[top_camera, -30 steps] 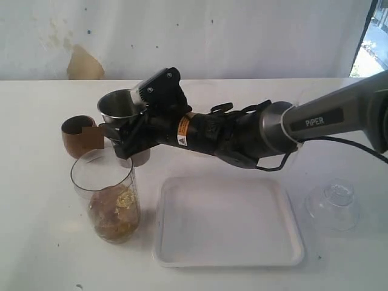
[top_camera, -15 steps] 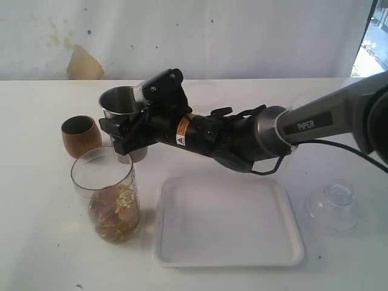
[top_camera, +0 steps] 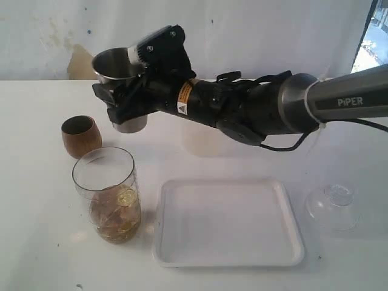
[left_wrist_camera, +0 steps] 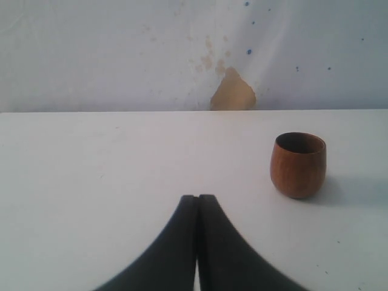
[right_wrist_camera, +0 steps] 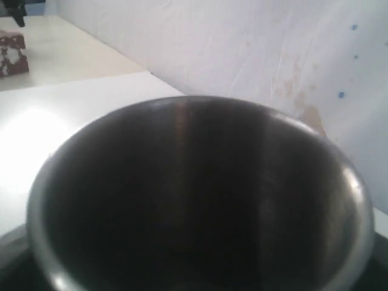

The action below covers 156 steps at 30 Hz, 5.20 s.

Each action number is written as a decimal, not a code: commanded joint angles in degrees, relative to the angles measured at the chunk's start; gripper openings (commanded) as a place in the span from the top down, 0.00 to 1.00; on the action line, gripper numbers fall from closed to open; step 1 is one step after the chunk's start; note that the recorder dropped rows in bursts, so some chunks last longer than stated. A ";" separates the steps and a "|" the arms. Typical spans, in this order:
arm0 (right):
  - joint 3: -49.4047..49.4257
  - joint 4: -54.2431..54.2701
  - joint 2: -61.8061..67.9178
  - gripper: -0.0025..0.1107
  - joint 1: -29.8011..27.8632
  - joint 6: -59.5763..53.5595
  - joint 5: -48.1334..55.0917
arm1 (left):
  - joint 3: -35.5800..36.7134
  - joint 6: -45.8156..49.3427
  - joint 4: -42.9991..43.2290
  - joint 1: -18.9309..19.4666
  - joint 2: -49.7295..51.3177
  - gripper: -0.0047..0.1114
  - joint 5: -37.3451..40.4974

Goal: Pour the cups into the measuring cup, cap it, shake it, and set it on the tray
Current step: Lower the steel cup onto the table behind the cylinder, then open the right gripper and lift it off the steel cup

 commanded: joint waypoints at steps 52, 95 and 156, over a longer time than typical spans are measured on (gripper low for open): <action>-6.28 13.79 13.59 0.98 1.05 -20.69 3.33 | 0.24 0.00 0.23 -0.35 -0.32 0.96 -0.73; -6.16 15.59 18.16 0.98 -0.04 -16.19 -6.94 | 0.24 0.00 0.23 -0.35 -0.32 0.96 -0.73; -6.03 11.53 7.75 0.05 -0.04 -13.27 -0.30 | 0.24 0.00 0.23 -0.35 -0.32 0.96 -0.73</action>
